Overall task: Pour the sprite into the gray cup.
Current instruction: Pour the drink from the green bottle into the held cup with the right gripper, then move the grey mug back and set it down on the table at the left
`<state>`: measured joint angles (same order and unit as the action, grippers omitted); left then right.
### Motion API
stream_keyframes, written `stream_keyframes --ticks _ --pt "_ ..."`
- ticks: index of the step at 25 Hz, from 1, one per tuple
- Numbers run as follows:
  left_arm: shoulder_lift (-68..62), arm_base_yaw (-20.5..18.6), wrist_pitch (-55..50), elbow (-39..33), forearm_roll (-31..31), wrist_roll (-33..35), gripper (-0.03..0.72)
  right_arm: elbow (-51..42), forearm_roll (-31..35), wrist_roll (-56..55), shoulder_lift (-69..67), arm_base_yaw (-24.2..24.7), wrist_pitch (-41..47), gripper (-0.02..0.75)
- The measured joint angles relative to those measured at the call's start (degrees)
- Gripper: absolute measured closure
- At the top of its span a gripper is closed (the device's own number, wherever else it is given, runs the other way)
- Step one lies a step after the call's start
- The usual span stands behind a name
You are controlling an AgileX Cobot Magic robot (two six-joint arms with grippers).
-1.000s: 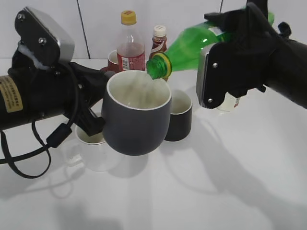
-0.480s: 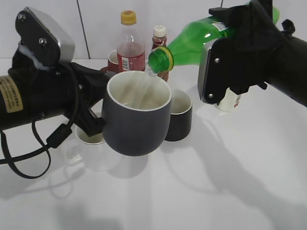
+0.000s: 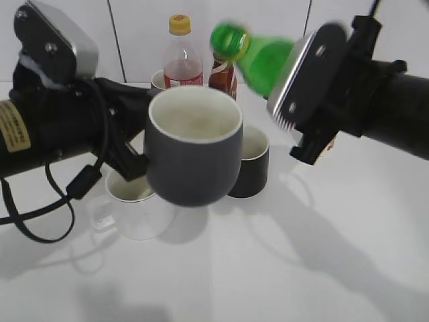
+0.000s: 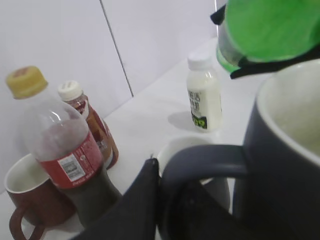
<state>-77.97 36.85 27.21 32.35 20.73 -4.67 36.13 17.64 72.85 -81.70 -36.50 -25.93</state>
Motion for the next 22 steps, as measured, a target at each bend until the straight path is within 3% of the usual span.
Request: stream_keyframes --ticks 3,7,10,15,18,22 --pt "0.0 -0.7 1.5 0.0 -3.3 0.0 0.635 0.0 -3.8 -17.9 2.5 0.0 1.4 0.319" --pt "1.8 -5.3 4.1 -1.1 -9.1 0.5 0.635 -0.5 -3.4 -40.5 7.8 2.4 3.1 0.319" --pt "3.1 -12.8 10.5 -5.2 -10.5 1.2 0.636 -3.6 -3.3 -50.0 11.0 9.0 2.0 0.319" --pt "0.4 -30.2 17.2 -11.4 -12.4 2.0 0.636 -12.2 -8.2 -65.4 10.9 20.8 -3.8 0.319" --pt "-4.3 -36.9 22.1 -11.8 -13.0 2.0 0.636 -15.2 -11.8 -71.7 7.3 23.3 -11.7 0.319" --pt "-12.1 -40.7 29.0 -11.8 -13.8 4.0 0.636 -15.8 -13.5 -73.2 1.3 23.5 -19.9 0.319"
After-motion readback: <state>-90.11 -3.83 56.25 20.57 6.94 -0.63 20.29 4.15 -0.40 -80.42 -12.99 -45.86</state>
